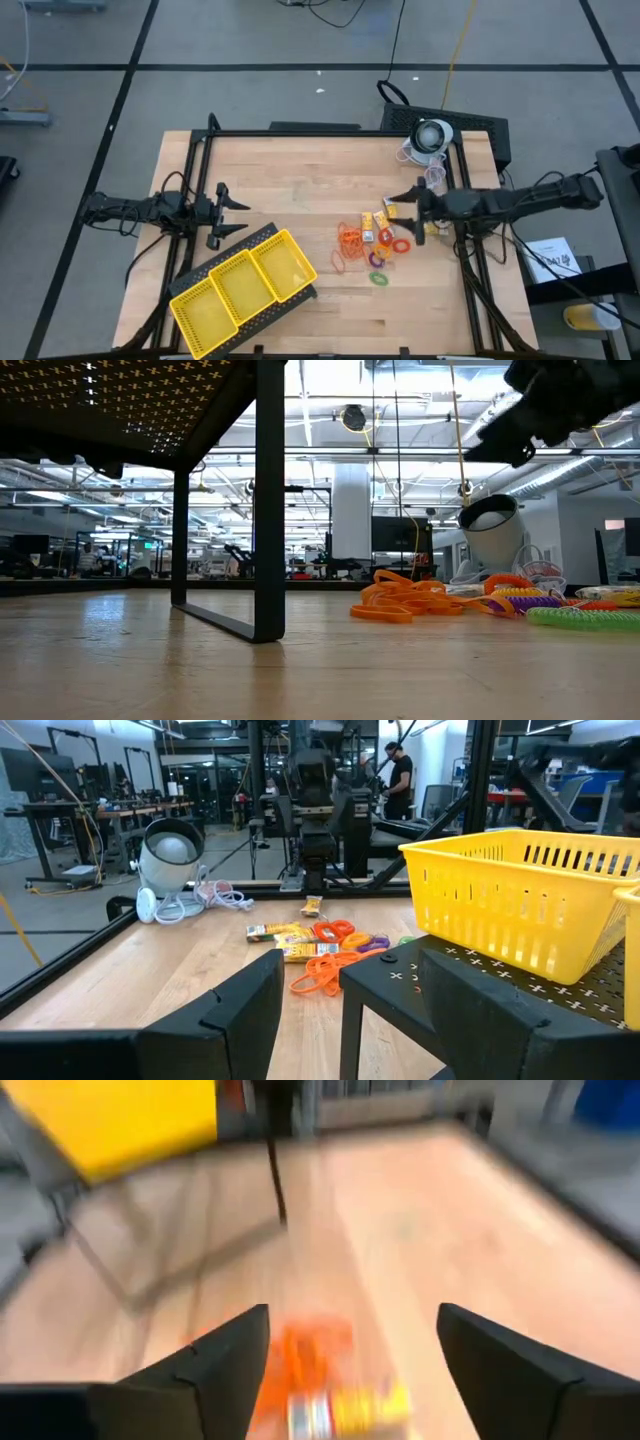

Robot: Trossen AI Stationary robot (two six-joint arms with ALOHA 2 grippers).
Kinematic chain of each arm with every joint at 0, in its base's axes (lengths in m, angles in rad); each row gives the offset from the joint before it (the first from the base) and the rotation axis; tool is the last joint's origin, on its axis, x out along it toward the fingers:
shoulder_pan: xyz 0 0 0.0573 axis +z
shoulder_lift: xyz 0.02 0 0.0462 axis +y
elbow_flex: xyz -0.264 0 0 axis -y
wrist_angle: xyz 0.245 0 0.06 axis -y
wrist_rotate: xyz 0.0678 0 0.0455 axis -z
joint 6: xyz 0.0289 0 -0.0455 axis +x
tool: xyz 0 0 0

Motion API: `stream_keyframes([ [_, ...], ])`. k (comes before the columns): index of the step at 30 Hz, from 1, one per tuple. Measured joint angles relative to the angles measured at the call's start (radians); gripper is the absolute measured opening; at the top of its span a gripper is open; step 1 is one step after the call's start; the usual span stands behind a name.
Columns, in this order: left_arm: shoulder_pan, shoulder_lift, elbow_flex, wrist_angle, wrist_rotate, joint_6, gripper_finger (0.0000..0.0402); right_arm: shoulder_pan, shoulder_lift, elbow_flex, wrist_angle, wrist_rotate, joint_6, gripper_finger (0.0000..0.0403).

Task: Pick & Place Office Desk Supplies
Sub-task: Put the crayon box into the left yellow bin on the shelf

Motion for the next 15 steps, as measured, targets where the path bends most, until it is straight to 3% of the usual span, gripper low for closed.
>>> stream_keyframes([
  [4,0.000,0.000,0.000,0.003,0.000,0.000,0.0241,0.015,0.178,0.174,-0.369,0.001,0.073,0.0289],
  [9,0.000,0.000,0.000,0.004,0.000,0.000,0.0241,0.014,0.335,0.287,-0.789,0.000,0.179,0.0283],
  [15,0.000,0.000,0.000,0.003,0.000,0.000,0.0241,0.014,0.442,0.289,-1.034,-0.068,0.295,0.0278],
])
